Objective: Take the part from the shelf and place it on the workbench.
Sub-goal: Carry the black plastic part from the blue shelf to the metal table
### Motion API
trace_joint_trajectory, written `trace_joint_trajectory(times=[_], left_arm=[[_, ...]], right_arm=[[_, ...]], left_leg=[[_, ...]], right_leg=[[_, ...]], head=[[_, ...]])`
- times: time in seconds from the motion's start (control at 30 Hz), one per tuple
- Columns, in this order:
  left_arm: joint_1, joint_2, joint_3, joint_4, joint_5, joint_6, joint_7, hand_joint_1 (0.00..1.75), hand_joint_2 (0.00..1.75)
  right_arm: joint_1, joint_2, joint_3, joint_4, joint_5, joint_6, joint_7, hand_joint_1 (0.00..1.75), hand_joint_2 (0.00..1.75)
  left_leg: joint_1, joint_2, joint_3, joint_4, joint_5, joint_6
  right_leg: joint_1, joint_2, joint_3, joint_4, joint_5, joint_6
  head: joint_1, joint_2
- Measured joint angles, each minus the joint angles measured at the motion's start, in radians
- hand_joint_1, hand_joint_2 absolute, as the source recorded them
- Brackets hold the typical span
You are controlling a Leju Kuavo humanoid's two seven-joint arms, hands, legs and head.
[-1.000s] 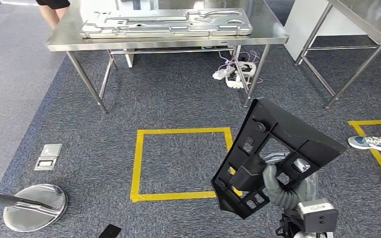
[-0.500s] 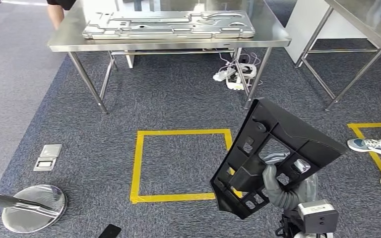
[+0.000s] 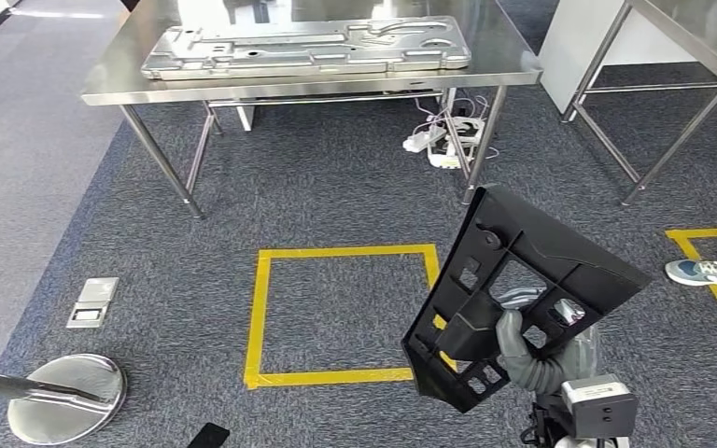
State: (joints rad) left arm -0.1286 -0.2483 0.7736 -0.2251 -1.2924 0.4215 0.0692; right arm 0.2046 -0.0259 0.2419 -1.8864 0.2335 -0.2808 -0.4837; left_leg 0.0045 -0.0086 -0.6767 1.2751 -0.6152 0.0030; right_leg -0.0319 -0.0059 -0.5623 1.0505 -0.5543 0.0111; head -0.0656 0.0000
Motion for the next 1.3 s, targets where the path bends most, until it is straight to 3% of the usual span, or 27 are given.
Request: trace_joint_trajectory(times=[0.07, 0.1, 0.23, 0.3, 0.4, 0.43, 0.47, 0.5, 0.57, 0.63, 0.73, 0.8, 0.83, 0.9, 0.97, 1.0, 1.03, 1.1, 1.17, 1.23, 1.3], left_arm=[[0.000, 0.000, 0.000, 0.000, 0.000, 0.000, 0.000, 0.00, 1.75], [0.000, 0.000, 0.000, 0.000, 0.000, 0.000, 0.000, 0.00, 1.75], [-0.001, 0.000, 0.000, 0.000, 0.000, 0.000, 0.000, 0.00, 1.75], [0.000, 0.000, 0.000, 0.000, 0.000, 0.000, 0.000, 0.00, 1.75], [0.000, 0.000, 0.000, 0.000, 0.000, 0.000, 0.000, 0.00, 1.75], [0.000, 0.000, 0.000, 0.000, 0.000, 0.000, 0.000, 0.00, 1.75], [0.001, 0.000, 0.000, 0.000, 0.000, 0.000, 0.000, 0.00, 1.75], [0.002, 0.000, 0.000, 0.000, 0.000, 0.000, 0.000, 0.00, 1.75], [0.003, -0.001, 0.000, 0.000, 0.000, 0.000, 0.000, 0.00, 1.75], [0.002, -0.001, 0.000, 0.000, 0.000, 0.000, 0.000, 0.00, 1.75], [0.003, -0.003, 0.000, 0.000, 0.001, 0.001, 0.000, 0.00, 1.75], [0.001, -0.004, 0.000, 0.000, 0.001, 0.001, -0.001, 0.00, 1.75], [0.000, -0.003, 0.000, 0.000, 0.001, 0.002, -0.001, 0.00, 1.75], [-0.001, -0.003, 0.000, 0.000, 0.001, 0.002, 0.000, 0.00, 1.75], [0.003, -0.003, 0.000, 0.000, 0.001, 0.002, 0.000, 0.00, 1.75], [0.005, -0.003, 0.000, 0.000, 0.002, 0.002, 0.000, 0.00, 1.75], [0.006, -0.003, 0.000, 0.000, 0.002, 0.002, 0.000, 0.00, 1.75], [0.010, -0.003, 0.000, 0.000, 0.002, 0.002, 0.000, 0.00, 1.75], [0.014, -0.002, 0.000, 0.000, 0.002, 0.002, 0.000, 0.00, 1.75], [0.012, -0.002, 0.000, 0.000, 0.002, 0.002, 0.000, 0.00, 1.75], [0.009, -0.002, 0.000, 0.000, 0.001, 0.003, -0.001, 0.00, 1.75]], right_arm=[[-0.001, 0.000, 0.000, 0.000, 0.000, 0.000, 0.000, 1.75, 1.75], [-0.001, 0.000, 0.000, 0.000, 0.000, 0.000, 0.000, 1.75, 1.75], [-0.001, 0.001, 0.000, 0.000, 0.000, 0.000, -0.001, 1.75, 1.75], [-0.003, 0.000, 0.000, 0.000, 0.000, 0.000, -0.001, 1.75, 1.75], [-0.005, 0.000, 0.002, 0.001, 0.000, 0.000, -0.001, 1.75, 1.75], [-0.004, 0.000, 0.002, 0.001, 0.000, 0.000, -0.001, 1.75, 1.75], [-0.002, 0.000, 0.002, 0.001, 0.000, 0.000, -0.001, 1.75, 1.75], [-0.001, 0.000, 0.002, 0.002, 0.000, 0.000, -0.001, 1.75, 1.75], [-0.001, -0.001, 0.002, 0.002, 0.000, 0.000, -0.001, 1.75, 1.75], [-0.001, 0.000, 0.002, 0.003, 0.000, 0.000, -0.001, 1.75, 1.75], [0.003, 0.000, 0.001, 0.003, 0.000, 0.000, 0.000, 1.75, 1.75], [0.001, 0.001, 0.001, 0.001, 0.000, 0.000, -0.001, 1.75, 1.75], [0.001, 0.002, 0.001, 0.001, 0.000, 0.000, -0.001, 1.75, 1.75], [0.001, 0.002, 0.000, 0.000, 0.000, 0.000, -0.001, 1.75, 1.75], [0.003, 0.002, 0.000, 0.000, 0.000, 0.000, -0.001, 1.75, 1.75], [0.003, 0.002, 0.000, 0.000, 0.000, 0.000, -0.001, 1.75, 1.75], [0.003, 0.002, 0.000, 0.000, 0.000, 0.000, -0.001, 1.75, 1.75], [0.003, 0.002, 0.000, 0.001, 0.000, 0.000, -0.001, 1.75, 1.75], [0.004, 0.002, 0.000, 0.002, 0.000, 0.000, -0.001, 1.75, 1.75], [0.003, 0.003, 0.000, 0.000, 0.000, 0.000, -0.001, 1.75, 1.75], [0.001, 0.003, 0.000, -0.001, 0.000, 0.000, -0.002, 1.75, 1.75]], left_leg=[[-0.004, 0.001, 0.044, -0.123, 0.082, 0.014], [-0.008, 0.001, 0.061, -0.169, 0.104, 0.021], [-0.014, 0.002, 0.083, -0.222, 0.089, 0.041], [-0.008, 0.001, 0.100, -0.231, 0.087, 0.047], [-0.009, 0.001, 0.115, -0.235, 0.078, 0.054], [-0.010, 0.001, 0.119, -0.235, 0.074, 0.055], [-0.010, 0.001, 0.125, -0.235, 0.068, 0.055], [-0.011, 0.001, 0.134, -0.235, 0.061, 0.053], [-0.011, 0.000, 0.155, -0.235, 0.045, 0.047], [-0.011, 0.001, 0.166, -0.235, 0.032, 0.037], [-0.011, 0.002, 0.177, -0.228, 0.024, 0.021], [-0.010, 0.002, 0.162, -0.177, 0.020, 0.013], [-0.008, 0.002, 0.135, -0.128, 0.009, 0.007], [0.000, 0.002, 0.052, -0.007, -0.035, -0.007], [0.005, 0.002, -0.013, 0.050, -0.066, -0.016], [0.007, 0.002, -0.026, 0.033, -0.057, -0.018], [0.007, 0.003, -0.027, -0.011, -0.027, -0.017], [0.006, 0.006, -0.023, -0.118, 0.082, -0.012], [-0.001, 0.010, -0.024, -0.164, 0.142, 0.001], [-0.005, 0.011, -0.011, -0.170, 0.128, 0.018], [-0.001, 0.008, 0.021, -0.187, 0.116, 0.034]], right_leg=[[0.001, 0.000, 0.014, -0.001, -0.010, 0.003], [0.001, 0.001, 0.017, -0.002, -0.014, 0.007], [0.000, 0.000, 0.015, 0.008, -0.009, 0.031], [0.000, 0.001, 0.005, 0.047, -0.030, 0.037], [0.002, 0.002, -0.082, 0.201, -0.104, 0.040], [0.003, 0.002, -0.110, 0.240, -0.112, 0.041], [0.003, 0.002, -0.124, 0.248, -0.100, 0.042], [0.003, 0.002, -0.119, 0.219, -0.069, 0.042], [0.006, 0.002, -0.079, 0.102, 0.012, 0.038], [0.012, 0.001, -0.052, 0.021, 0.031, 0.027], [0.013, 0.001, -0.037, 0.003, 0.021, 0.008], [0.006, 0.000, -0.015, -0.003, 0.011, -0.002], [0.003, -0.001, -0.003, -0.005, 0.004, -0.005], [0.001, -0.001, 0.017, -0.006, -0.015, -0.007], [-0.001, 0.001, 0.041, -0.006, -0.035, -0.005], [-0.003, 0.003, 0.057, -0.006, -0.047, -0.003], [-0.005, 0.004, 0.074, -0.006, -0.061, 0.001], [-0.007, 0.005, 0.103, -0.007, -0.088, 0.011], [-0.007, 0.006, 0.121, -0.012, -0.106, 0.027], [-0.008, 0.008, 0.129, -0.007, -0.100, 0.045], [-0.008, 0.007, 0.102, 0.065, -0.068, 0.054]], head=[[0.000, 0.000], [0.000, 0.000], [0.001, 0.000], [0.001, 0.000], [0.002, 0.000], [0.002, 0.000], [0.002, 0.000], [0.002, 0.000], [0.002, 0.000], [0.003, 0.000], [0.004, 0.000], [0.002, 0.000], [0.000, 0.000], [-0.002, 0.000], [-0.002, 0.000], [-0.002, 0.000], [-0.002, 0.000], [-0.002, 0.000], [-0.002, 0.000], [-0.003, 0.000], [-0.003, 0.000]])
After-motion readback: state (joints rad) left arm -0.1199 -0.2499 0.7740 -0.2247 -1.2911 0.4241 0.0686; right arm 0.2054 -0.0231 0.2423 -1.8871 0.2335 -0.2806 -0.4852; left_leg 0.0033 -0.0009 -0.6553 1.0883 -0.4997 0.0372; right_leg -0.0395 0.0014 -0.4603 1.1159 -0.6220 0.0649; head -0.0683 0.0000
